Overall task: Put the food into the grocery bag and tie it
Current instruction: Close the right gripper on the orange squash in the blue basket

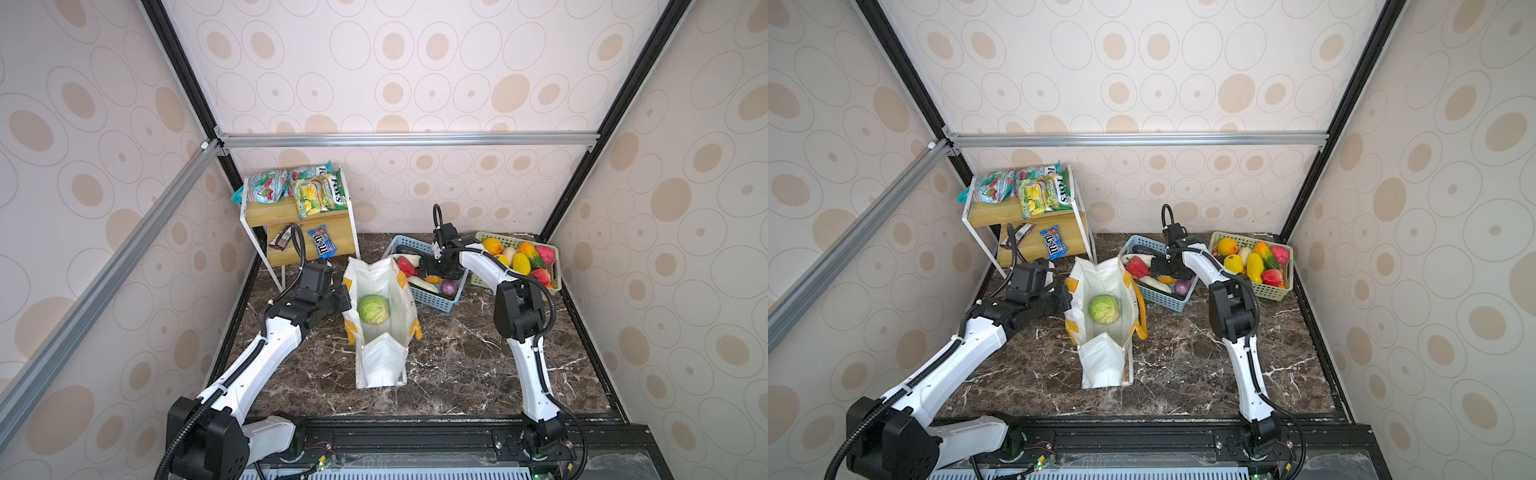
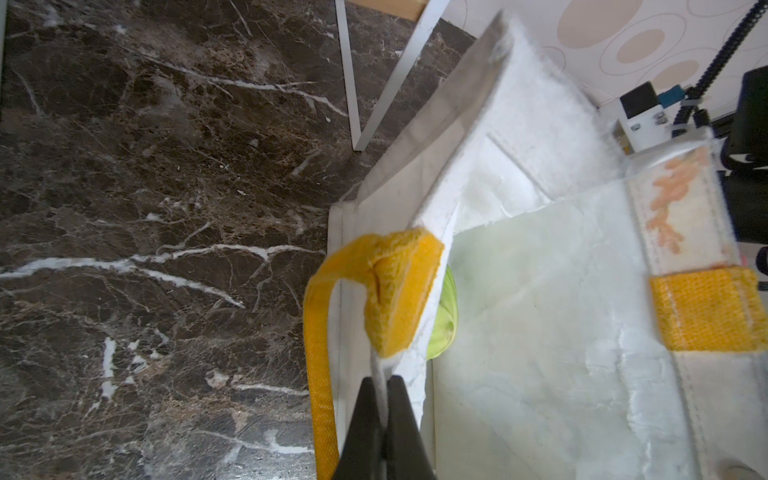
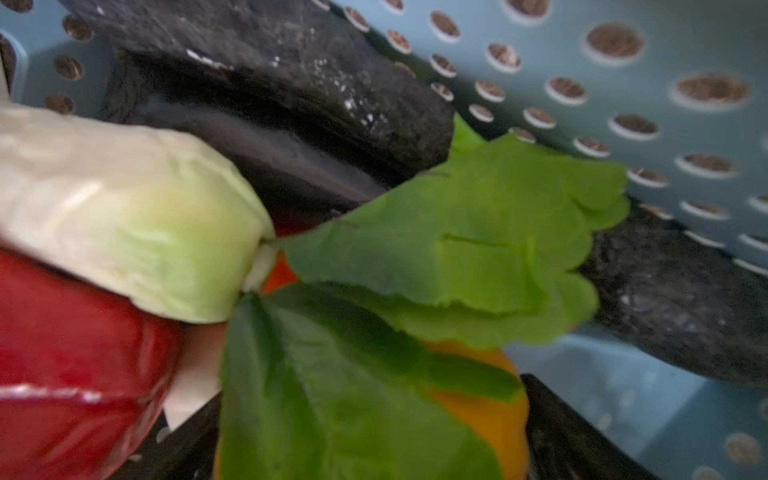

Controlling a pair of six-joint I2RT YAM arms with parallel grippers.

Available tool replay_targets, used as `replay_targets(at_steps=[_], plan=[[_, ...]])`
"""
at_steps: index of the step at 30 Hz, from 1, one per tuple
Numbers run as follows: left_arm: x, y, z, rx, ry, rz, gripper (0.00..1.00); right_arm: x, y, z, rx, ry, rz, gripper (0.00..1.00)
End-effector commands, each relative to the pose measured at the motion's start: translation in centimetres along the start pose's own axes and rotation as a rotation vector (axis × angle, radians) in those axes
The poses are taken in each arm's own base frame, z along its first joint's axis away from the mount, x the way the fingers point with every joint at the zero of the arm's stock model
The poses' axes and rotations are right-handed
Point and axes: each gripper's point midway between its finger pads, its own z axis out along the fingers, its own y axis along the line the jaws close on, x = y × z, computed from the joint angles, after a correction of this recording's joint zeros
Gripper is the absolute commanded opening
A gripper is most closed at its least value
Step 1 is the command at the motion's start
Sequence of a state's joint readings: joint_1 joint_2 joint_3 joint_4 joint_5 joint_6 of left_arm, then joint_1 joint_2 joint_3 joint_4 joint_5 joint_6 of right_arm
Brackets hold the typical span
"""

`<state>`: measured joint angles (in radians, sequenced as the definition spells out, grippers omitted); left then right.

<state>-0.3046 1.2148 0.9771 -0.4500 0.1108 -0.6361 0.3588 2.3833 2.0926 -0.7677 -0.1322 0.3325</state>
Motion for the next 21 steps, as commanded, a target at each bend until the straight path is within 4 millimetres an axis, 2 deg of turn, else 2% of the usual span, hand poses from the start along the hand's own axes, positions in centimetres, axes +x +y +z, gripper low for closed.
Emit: replay_targets(at_steps=[1, 6, 21], plan=[[-1.9, -0.8, -0.7, 0.017, -0.047, 0.001, 0.00, 0.5, 0.4, 0.6, -0.011, 0.022, 0.002, 0.96], [-1.8, -0.6, -0.7, 0.009, -0.046, 0.003, 0.00, 0.5, 0.5, 0.4, -0.017, 0.023, 0.006, 0.91], [-1.9, -0.8, -0.7, 0.020, -0.052, 0.011, 0.00, -0.6, 1.7, -3.1, -0.054, -0.025, 0.014, 0.85]])
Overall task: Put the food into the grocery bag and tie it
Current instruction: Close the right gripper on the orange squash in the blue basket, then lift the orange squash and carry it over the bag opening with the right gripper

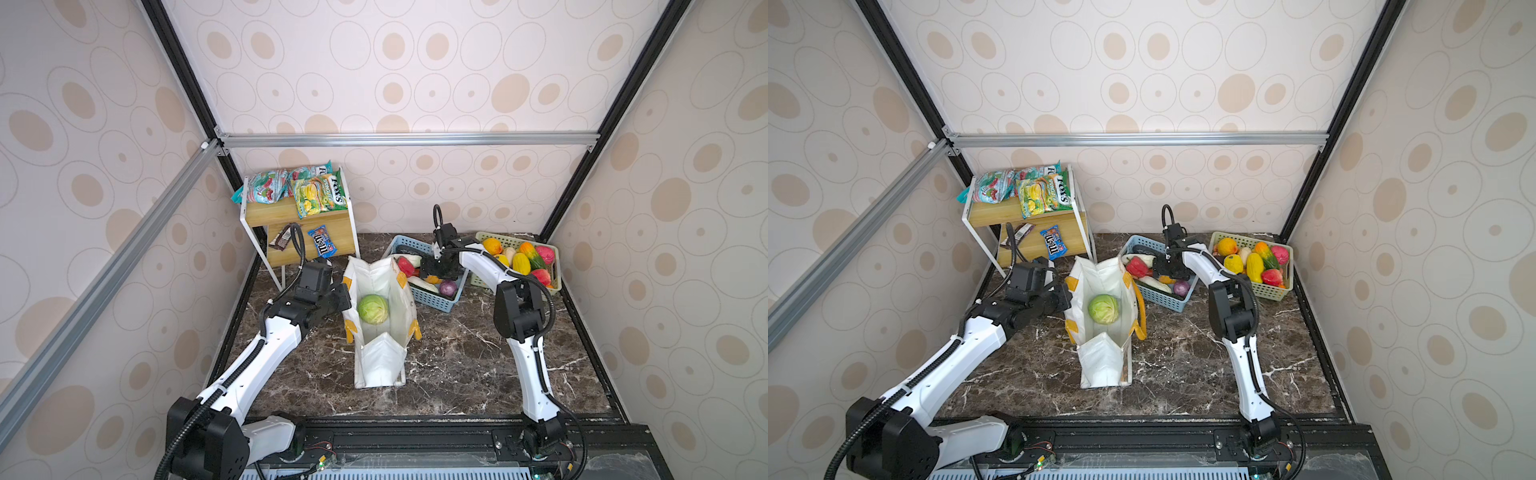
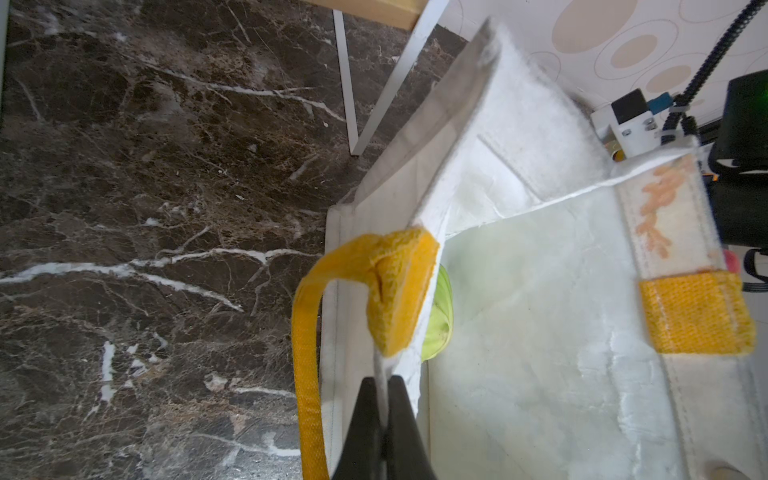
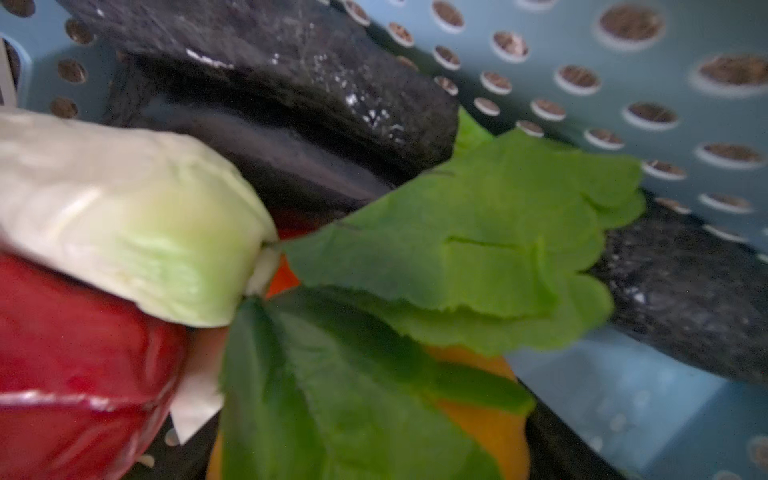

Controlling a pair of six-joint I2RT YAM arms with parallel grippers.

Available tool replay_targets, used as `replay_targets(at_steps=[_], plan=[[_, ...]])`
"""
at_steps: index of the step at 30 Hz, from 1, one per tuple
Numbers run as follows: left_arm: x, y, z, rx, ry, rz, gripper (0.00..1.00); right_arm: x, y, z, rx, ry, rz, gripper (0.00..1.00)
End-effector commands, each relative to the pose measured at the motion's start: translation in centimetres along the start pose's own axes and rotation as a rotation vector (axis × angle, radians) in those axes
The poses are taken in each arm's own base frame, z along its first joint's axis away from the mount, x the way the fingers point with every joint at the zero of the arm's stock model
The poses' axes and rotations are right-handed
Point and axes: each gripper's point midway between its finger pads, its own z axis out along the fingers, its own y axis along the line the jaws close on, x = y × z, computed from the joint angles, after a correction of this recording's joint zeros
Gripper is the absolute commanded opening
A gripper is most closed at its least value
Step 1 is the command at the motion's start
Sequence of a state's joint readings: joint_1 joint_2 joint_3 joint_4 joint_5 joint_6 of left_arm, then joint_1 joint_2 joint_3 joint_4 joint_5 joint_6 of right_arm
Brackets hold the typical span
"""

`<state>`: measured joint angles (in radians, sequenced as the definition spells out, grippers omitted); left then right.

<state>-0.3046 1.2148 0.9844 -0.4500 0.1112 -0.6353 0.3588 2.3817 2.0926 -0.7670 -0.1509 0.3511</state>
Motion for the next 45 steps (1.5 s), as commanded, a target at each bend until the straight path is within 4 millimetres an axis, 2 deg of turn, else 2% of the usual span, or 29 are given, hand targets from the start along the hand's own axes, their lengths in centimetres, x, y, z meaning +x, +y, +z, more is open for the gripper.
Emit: replay_targets(at_steps=[1, 10, 19, 30, 35, 45], plan=[[-1.6, -0.6, -0.6, 0.016, -0.046, 0.010, 0.00, -0.7, 1.5, -3.3, -0.036, -0.033, -0.006, 0.85], [-1.6, -0.7, -0.8, 0.029, -0.056, 0.008, 0.00, -1.3, 2.3, -5.9, -0.058, -0.068, -0.011, 0.84], [-1.4, -0.7, -0.8, 0.037, -0.056, 0.009, 0.00, -2.0, 3.5, -10.4, -0.095, -0.136, -0.027, 0.84], [-1.7, -1.0, -1.3, 0.048, -0.065, 0.013, 0.00, -1.8, 4.9, -15.5, -0.141, -0.203, -0.050, 0.84], [-1.6, -1.0, -1.3, 0.049, -0.063, 0.018, 0.00, -0.9, 6.2, -17.9, -0.167, -0.226, -0.076, 0.84], [-1.5, -1.2, -1.7, 0.061, -0.066, 0.023, 0.00, 2.0, 9.0, -20.9, -0.200, -0.247, -0.134, 0.84]])
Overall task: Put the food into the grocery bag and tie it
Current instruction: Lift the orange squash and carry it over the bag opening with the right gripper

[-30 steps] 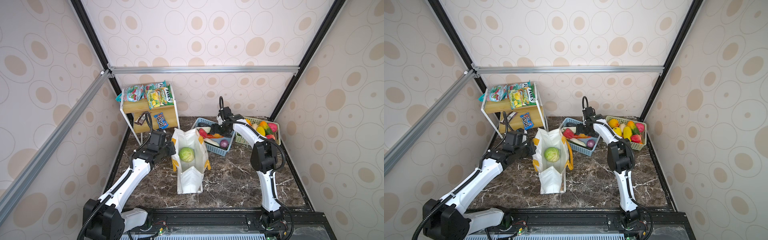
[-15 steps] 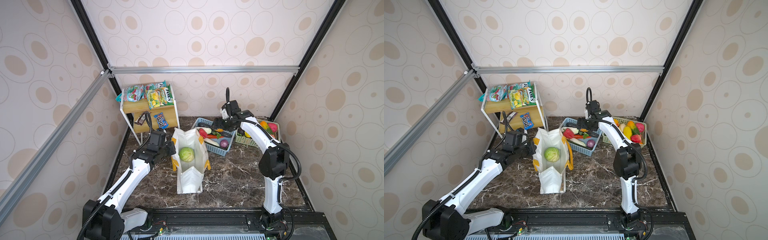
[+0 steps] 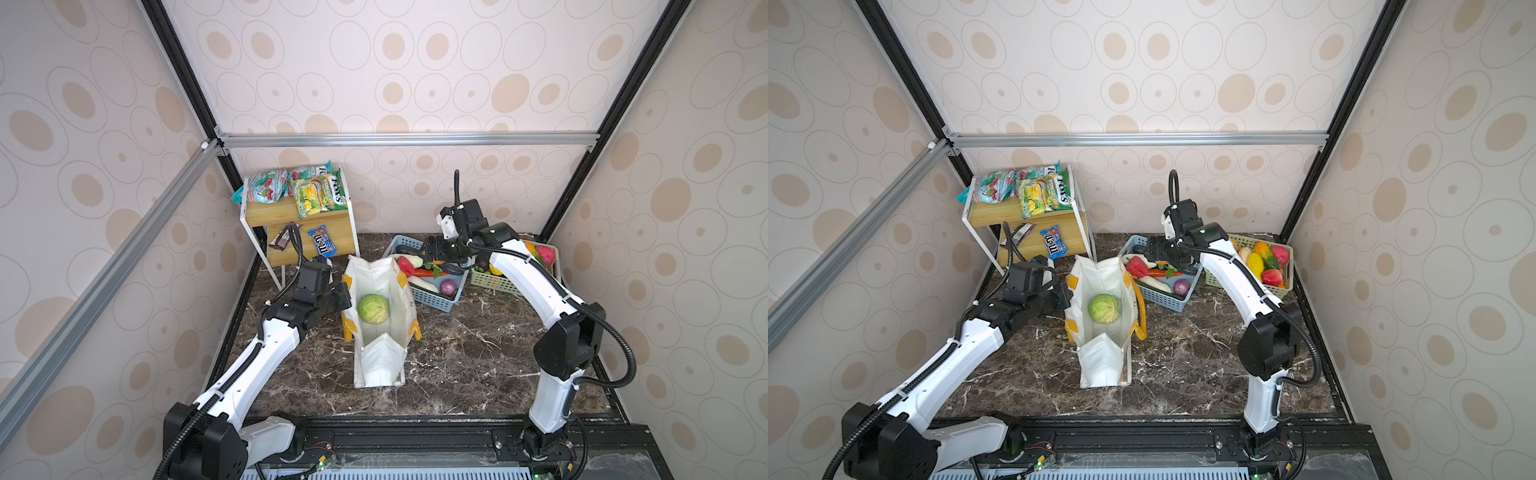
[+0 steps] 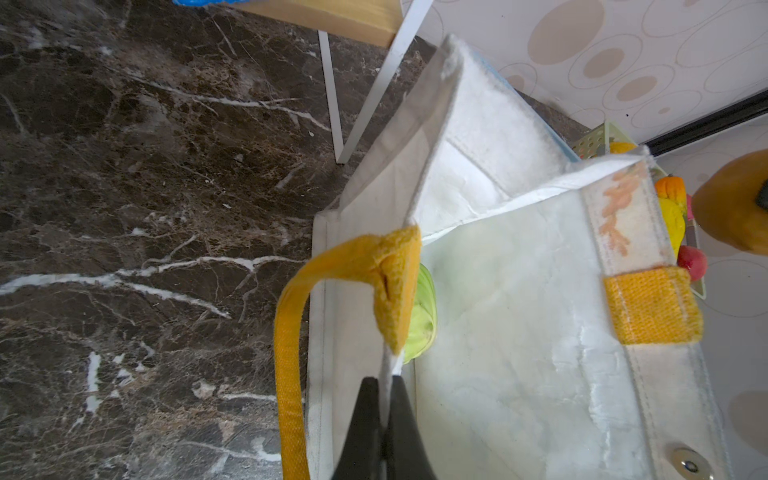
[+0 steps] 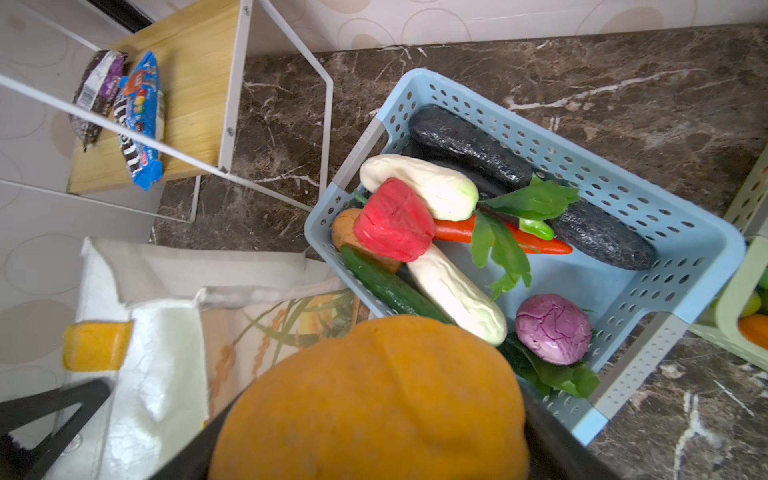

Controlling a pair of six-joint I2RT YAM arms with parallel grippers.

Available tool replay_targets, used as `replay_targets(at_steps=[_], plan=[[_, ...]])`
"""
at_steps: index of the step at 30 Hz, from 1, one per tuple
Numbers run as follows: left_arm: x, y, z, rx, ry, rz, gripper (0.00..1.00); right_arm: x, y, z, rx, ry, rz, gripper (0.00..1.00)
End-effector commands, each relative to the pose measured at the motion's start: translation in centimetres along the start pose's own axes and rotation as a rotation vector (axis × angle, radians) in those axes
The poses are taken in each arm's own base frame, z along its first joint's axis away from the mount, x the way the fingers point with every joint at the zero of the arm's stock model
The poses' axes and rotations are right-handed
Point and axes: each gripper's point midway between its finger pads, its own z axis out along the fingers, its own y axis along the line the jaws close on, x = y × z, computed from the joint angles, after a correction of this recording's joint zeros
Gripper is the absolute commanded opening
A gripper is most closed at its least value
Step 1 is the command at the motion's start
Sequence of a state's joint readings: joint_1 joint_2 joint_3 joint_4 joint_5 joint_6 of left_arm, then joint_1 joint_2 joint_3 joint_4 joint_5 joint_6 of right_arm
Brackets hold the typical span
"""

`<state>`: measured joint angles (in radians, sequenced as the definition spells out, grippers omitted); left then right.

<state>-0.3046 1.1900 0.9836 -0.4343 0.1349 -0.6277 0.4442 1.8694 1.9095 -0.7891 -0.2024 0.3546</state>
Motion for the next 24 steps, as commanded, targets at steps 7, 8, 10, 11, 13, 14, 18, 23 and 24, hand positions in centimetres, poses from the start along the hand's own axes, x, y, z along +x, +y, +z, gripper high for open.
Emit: replay_targets(at_steps=[7, 8, 10, 11, 13, 14, 18, 23, 24], plan=[[-1.0, -0.4, -1.3, 0.022, -0.049, 0.019, 0.00, 2.7, 4.5, -2.9, -0.064, -0.005, -0.055, 0.83], [-1.0, -0.3, -1.3, 0.019, -0.048, 0.020, 0.00, 3.1, 5.1, -3.1, -0.074, -0.003, -0.063, 0.84], [-1.0, -0.3, -1.3, 0.020, -0.049, 0.023, 0.00, 3.9, 6.2, -3.4, -0.090, 0.005, -0.078, 0.83], [-1.0, -0.3, -1.3, 0.020, -0.047, 0.023, 0.00, 4.3, 6.8, -3.5, -0.099, 0.006, -0.086, 0.84], [-1.0, -0.4, -1.4, 0.022, -0.048, 0.023, 0.00, 5.3, 8.0, -3.8, -0.118, 0.013, -0.106, 0.84], [-0.9, -0.3, -1.5, 0.020, -0.047, 0.025, 0.00, 5.8, 8.7, -3.9, -0.129, 0.018, -0.116, 0.83], [-1.1, -0.3, -1.7, 0.018, -0.053, 0.029, 0.00, 8.0, 10.8, -3.8, -0.160, 0.050, -0.152, 0.84], [-1.2, -0.4, -1.9, 0.021, -0.062, 0.029, 0.00, 10.6, 13.1, -3.2, -0.191, 0.103, -0.195, 0.83], [-1.2, -0.4, -2.0, 0.022, -0.064, 0.030, 0.00, 11.0, 13.3, -3.1, -0.193, 0.113, -0.202, 0.83]])
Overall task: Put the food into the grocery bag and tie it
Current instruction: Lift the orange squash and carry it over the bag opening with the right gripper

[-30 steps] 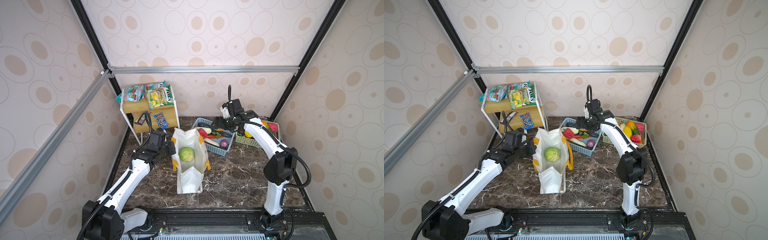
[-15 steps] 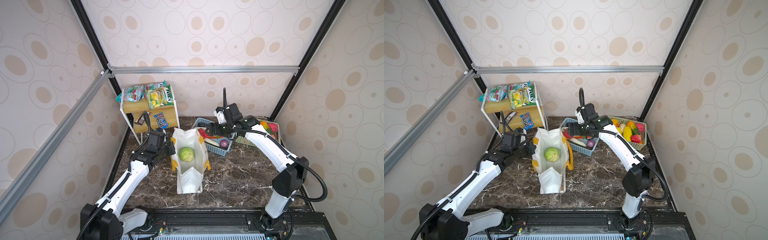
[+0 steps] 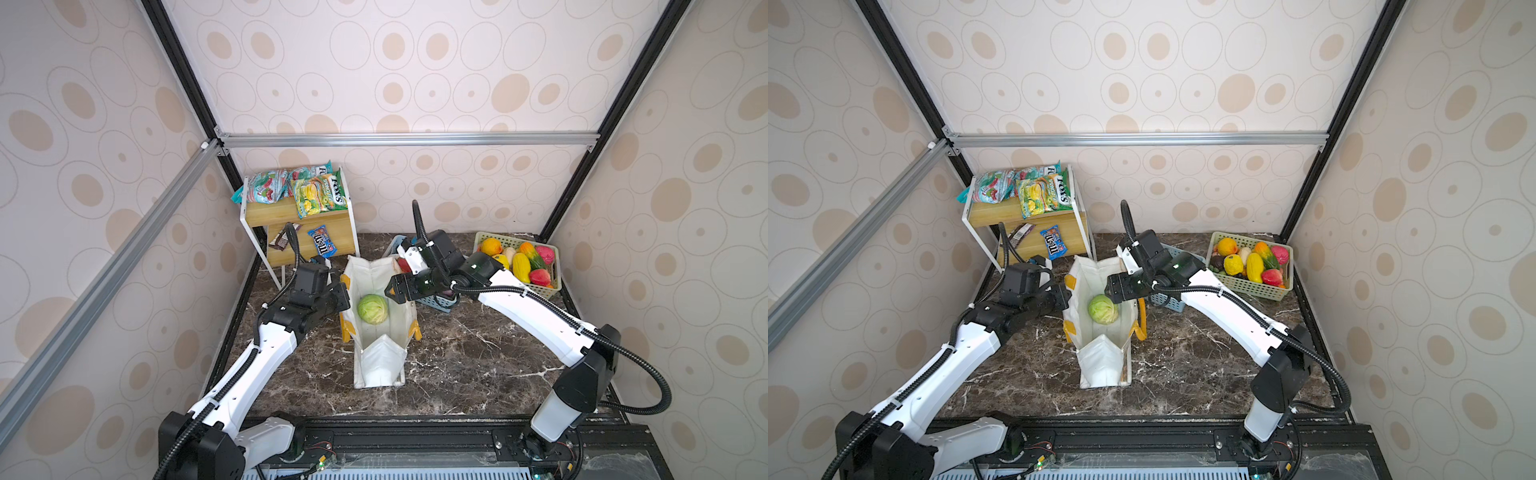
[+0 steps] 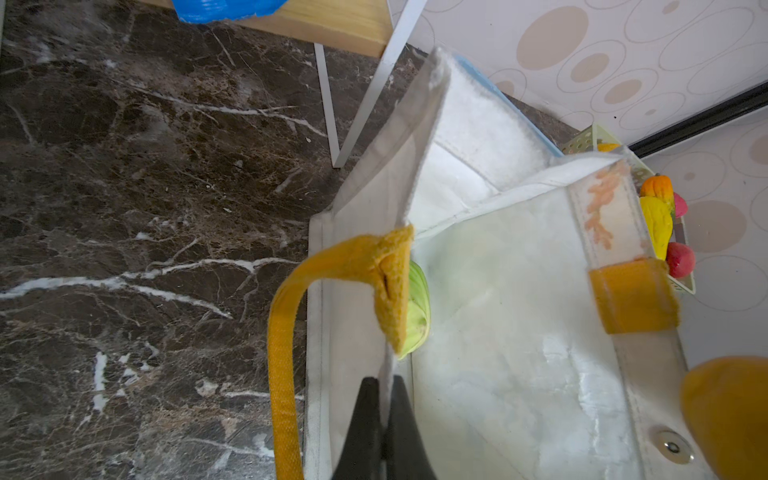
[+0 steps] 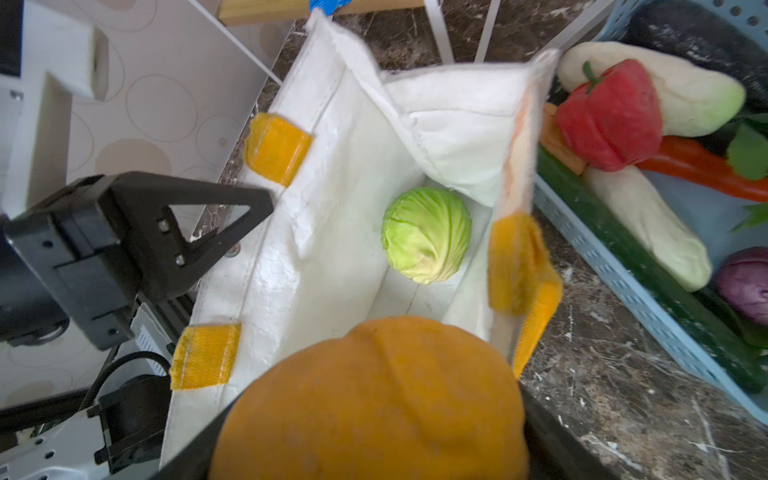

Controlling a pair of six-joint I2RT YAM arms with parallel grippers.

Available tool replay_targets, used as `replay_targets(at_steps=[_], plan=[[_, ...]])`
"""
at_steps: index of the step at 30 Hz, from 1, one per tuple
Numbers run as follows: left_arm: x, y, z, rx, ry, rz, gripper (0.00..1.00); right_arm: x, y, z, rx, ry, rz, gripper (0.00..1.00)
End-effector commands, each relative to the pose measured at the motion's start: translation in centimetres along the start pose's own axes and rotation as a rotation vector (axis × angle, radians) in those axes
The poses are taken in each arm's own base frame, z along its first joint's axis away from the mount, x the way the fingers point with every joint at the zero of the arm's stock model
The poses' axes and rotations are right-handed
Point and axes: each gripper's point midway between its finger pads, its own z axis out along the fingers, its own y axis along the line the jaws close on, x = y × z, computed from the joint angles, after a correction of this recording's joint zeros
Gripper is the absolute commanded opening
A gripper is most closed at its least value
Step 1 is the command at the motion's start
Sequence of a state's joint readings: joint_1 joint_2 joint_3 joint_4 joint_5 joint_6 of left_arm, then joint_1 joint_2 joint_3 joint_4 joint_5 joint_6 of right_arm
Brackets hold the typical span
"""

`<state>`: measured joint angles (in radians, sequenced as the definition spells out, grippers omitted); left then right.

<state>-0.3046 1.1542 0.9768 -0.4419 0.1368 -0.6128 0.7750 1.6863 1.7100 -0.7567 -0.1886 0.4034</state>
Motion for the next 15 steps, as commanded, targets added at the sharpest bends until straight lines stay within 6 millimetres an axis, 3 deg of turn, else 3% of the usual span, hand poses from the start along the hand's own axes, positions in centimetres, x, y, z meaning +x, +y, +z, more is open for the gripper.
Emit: replay_targets(at_steps=[1, 7, 15], plan=[[-1.2, -0.3, -1.0, 0.009, -0.048, 0.013, 0.00, 0.9, 1.2, 0.2, -0.013, 0.014, -0.015, 0.83], [-1.5, -0.5, -1.1, 0.016, -0.058, 0.008, 0.00, 2.3, 2.2, 2.1, -0.030, 0.074, -0.034, 0.83], [-1.9, -1.1, -1.2, 0.047, -0.069, 0.008, 0.00, 5.5, 1.8, 4.7, 0.002, 0.188, -0.050, 0.83]])
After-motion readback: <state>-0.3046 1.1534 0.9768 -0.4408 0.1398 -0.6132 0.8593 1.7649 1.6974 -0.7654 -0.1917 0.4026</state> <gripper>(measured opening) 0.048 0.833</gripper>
